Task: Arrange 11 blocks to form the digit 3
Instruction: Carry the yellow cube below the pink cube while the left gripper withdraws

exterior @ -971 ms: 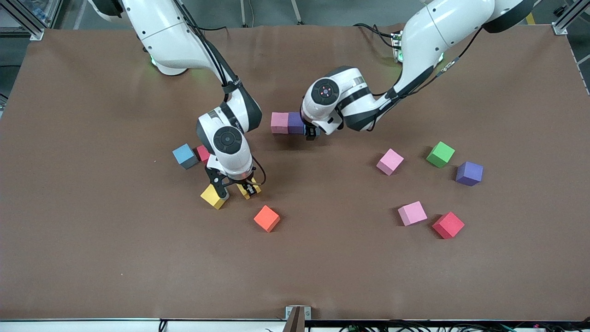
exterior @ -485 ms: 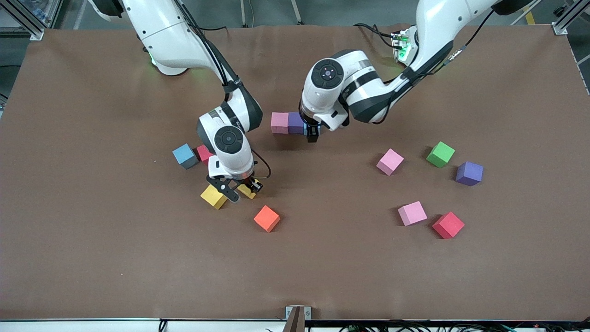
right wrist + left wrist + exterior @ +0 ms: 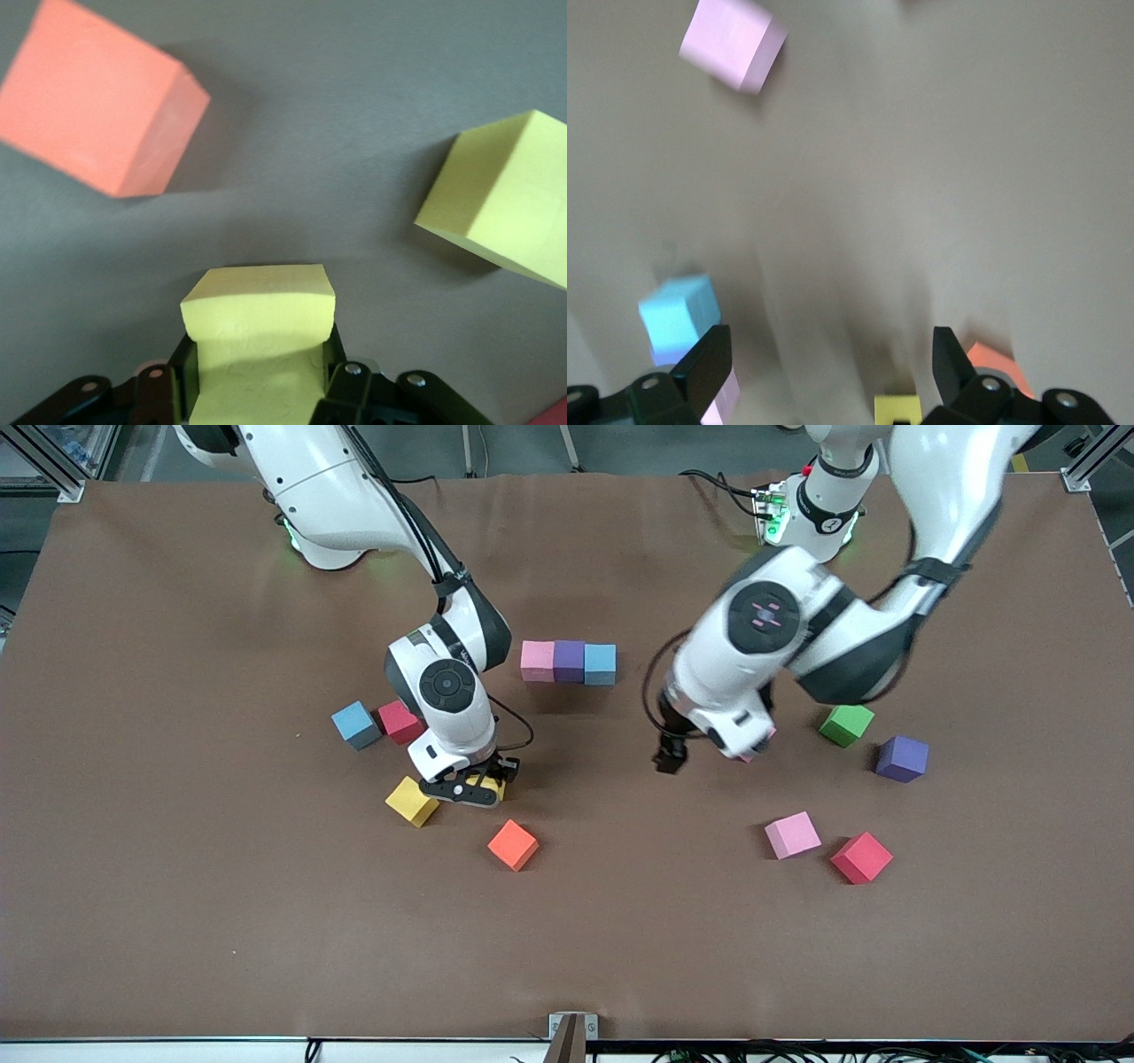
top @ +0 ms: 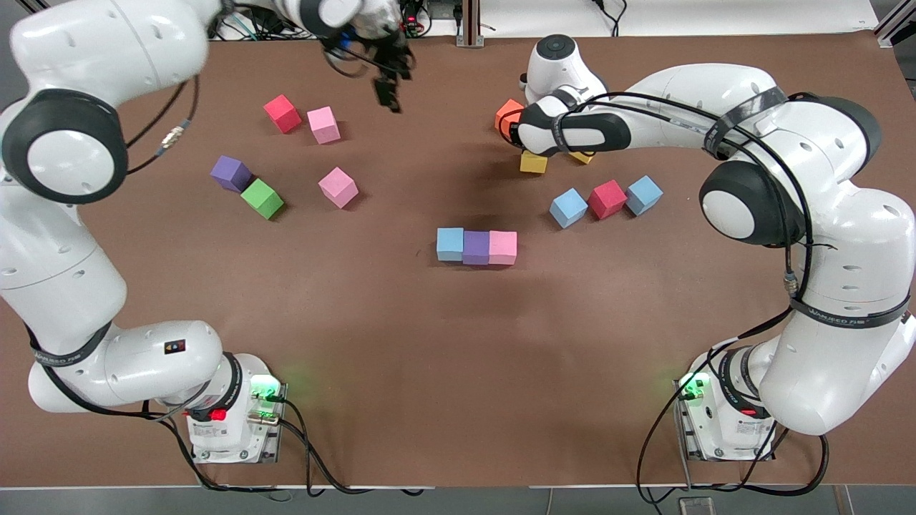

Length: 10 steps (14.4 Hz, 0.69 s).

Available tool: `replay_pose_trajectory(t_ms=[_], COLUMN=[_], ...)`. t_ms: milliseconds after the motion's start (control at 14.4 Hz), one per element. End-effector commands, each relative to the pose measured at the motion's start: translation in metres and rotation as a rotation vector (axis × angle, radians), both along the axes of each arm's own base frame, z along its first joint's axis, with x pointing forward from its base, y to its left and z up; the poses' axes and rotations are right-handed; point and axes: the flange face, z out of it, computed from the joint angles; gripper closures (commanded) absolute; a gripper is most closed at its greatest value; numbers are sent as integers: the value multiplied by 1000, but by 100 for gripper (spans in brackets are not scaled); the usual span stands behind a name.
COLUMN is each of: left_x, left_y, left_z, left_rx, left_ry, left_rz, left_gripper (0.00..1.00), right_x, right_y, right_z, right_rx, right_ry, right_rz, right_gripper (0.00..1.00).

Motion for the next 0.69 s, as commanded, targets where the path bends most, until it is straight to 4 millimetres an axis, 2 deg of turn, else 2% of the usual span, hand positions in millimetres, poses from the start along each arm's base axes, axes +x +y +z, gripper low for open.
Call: replay_pose_trajectory(t_ms=[0, 139, 277, 485, 624], left_x=[28, 45, 50, 59, 64], left_y=[47, 87, 113, 148, 174], left_z=[19, 24, 24, 54, 56], left_rx=[1, 33, 81, 96, 119], left_ry=[-22, -49, -36, -4, 2], left_rz=[-159, -276, -429, -680, -753], left_gripper=[0, 0, 0, 0, 0], right_x=[-25, -48, -74, -101, -114], right_y=[10, 26, 37, 47, 53], right_z=[17, 18, 16, 14, 10], right_rx=[4, 7, 3, 20, 25], right_ry=[14, 20, 36, 24, 22], right_rz=[77, 115, 135, 81, 75], right_gripper=[100, 100, 100, 100, 100])
